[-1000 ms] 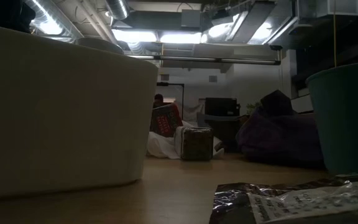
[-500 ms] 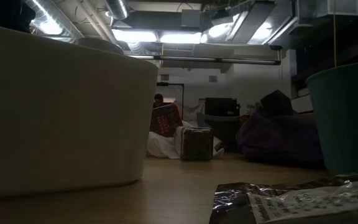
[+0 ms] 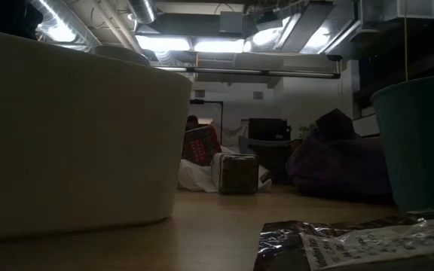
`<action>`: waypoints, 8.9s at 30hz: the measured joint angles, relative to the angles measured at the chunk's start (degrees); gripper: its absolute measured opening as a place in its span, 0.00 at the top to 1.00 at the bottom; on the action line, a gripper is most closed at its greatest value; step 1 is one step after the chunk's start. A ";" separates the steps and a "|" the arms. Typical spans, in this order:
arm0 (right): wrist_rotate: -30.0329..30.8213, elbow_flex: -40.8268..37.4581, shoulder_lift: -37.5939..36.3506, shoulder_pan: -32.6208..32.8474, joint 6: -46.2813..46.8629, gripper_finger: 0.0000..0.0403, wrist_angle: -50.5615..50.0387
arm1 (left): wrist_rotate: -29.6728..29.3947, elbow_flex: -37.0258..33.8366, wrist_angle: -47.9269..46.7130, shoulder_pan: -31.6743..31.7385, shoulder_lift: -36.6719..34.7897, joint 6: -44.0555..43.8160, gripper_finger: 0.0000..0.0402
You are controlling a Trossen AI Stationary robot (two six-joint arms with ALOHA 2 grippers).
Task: Sort spices by type
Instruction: Put the bottom red spice can into the green bin, then put the red spice can into the green bin
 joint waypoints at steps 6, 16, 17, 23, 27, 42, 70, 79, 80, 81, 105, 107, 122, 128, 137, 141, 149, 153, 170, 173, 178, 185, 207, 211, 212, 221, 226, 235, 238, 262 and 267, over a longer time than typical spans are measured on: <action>-0.59 -0.02 2.86 0.04 -0.62 0.45 1.32 | 0.00 0.02 0.00 0.00 0.00 0.00 0.44; -3.00 -0.04 6.05 -1.08 -1.69 0.45 3.32 | 0.00 0.00 0.00 0.00 0.01 0.00 0.44; -3.30 -0.06 6.10 -1.09 -1.73 0.45 3.32 | 0.00 0.00 -0.01 0.00 0.02 0.00 0.44; -4.33 -0.07 6.28 -1.75 -2.13 0.42 5.06 | 0.00 0.01 -0.02 0.00 0.02 0.00 0.44; -4.44 -0.04 6.28 -1.75 -2.06 0.37 5.40 | 0.00 0.00 0.00 0.00 0.02 0.00 0.44; -1.99 0.91 6.26 -1.81 -1.87 0.35 1.06 | 0.00 0.00 0.00 0.00 0.00 0.00 0.44; 26.41 5.40 6.13 -1.81 -4.92 0.34 10.71 | 0.00 0.02 -0.01 0.00 0.00 0.00 0.44; 37.88 5.40 6.13 -2.03 -6.40 0.34 7.31 | 0.00 0.01 0.00 0.00 0.00 0.00 0.44; 38.95 5.40 6.13 -2.27 -6.39 0.34 6.71 | 0.00 0.01 -0.02 0.00 0.00 0.00 0.44; 39.81 5.40 6.13 -2.57 -6.39 0.34 6.18 | 0.00 0.00 0.00 0.00 0.02 0.00 0.44; 24.62 5.38 6.13 -32.92 -6.40 0.34 15.58 | 0.00 0.02 -0.02 0.00 0.00 0.00 0.44; 23.21 5.38 6.13 -35.23 -6.36 0.34 16.17 | 0.00 0.02 0.00 0.00 0.00 0.00 0.44; 11.09 -1.93 3.17 -48.08 -12.44 0.34 28.21 | 0.00 0.02 -0.02 0.00 0.01 0.00 0.44; 8.98 -21.16 -7.34 -50.53 -13.87 0.34 50.58 | 0.00 0.00 -0.02 0.00 0.01 0.00 0.44; 5.01 -43.57 -12.61 -54.22 -12.53 0.34 82.57 | 0.00 0.00 0.00 0.00 0.00 0.00 0.44; 2.22 -45.83 -10.30 -55.43 -12.53 0.34 88.90 | 0.00 0.00 -0.01 0.00 0.00 0.00 0.44; -0.19 -45.72 -5.22 -55.36 -15.27 0.34 95.21 | 0.00 0.00 -0.02 0.00 0.02 0.00 0.44; -1.29 -45.68 -2.95 -55.34 -15.42 0.34 97.37 | 0.00 0.02 0.00 0.00 0.02 0.00 0.44; -2.80 -42.31 4.23 -55.32 -15.64 0.34 100.72 | 0.00 0.01 0.00 0.00 0.00 0.00 0.44; -3.55 -41.89 4.81 -55.34 -15.60 0.34 100.73 | 0.00 0.02 0.00 0.00 0.00 0.00 0.44; -3.53 -41.88 4.84 -55.34 -15.35 0.34 101.43 | 0.00 0.02 0.00 0.00 0.02 0.00 0.44; -3.55 -41.88 4.84 -55.34 -10.91 0.34 101.61 | -0.02 0.02 -0.02 0.00 0.00 0.00 0.44; -6.98 -41.88 4.84 -55.28 -1.87 0.34 101.39 | 0.00 0.00 -0.02 0.00 0.00 0.00 0.44; -6.98 -41.88 4.84 -55.28 -1.86 0.34 101.37 | 0.00 0.02 -0.02 0.00 0.00 0.00 0.44; -6.97 -41.88 4.84 -55.27 -1.87 0.34 101.34 | 0.00 0.02 -0.01 0.00 0.01 0.00 0.44; 2.03 -41.88 4.84 -51.46 -8.39 0.34 101.01 | 0.00 0.01 0.00 0.00 0.00 0.00 0.44; 3.89 -41.88 5.32 -51.04 -9.46 0.34 101.80 | 0.00 0.00 0.00 0.00 0.00 0.00 0.44; 5.82 -41.88 8.77 -51.19 -10.99 0.34 106.33 | 0.00 0.00 0.00 0.00 0.02 0.00 0.44; 7.20 -41.88 8.79 -51.19 -11.34 0.34 106.32 | -0.02 0.02 -0.01 0.00 0.02 0.00 0.44; 4.51 -38.95 8.36 -51.19 -12.58 0.41 105.38 | 0.00 0.02 -0.02 0.00 0.02 0.00 0.44; 4.46 -38.95 5.59 -51.19 -12.59 0.44 103.51 | 0.00 0.01 0.00 0.00 0.00 0.00 0.44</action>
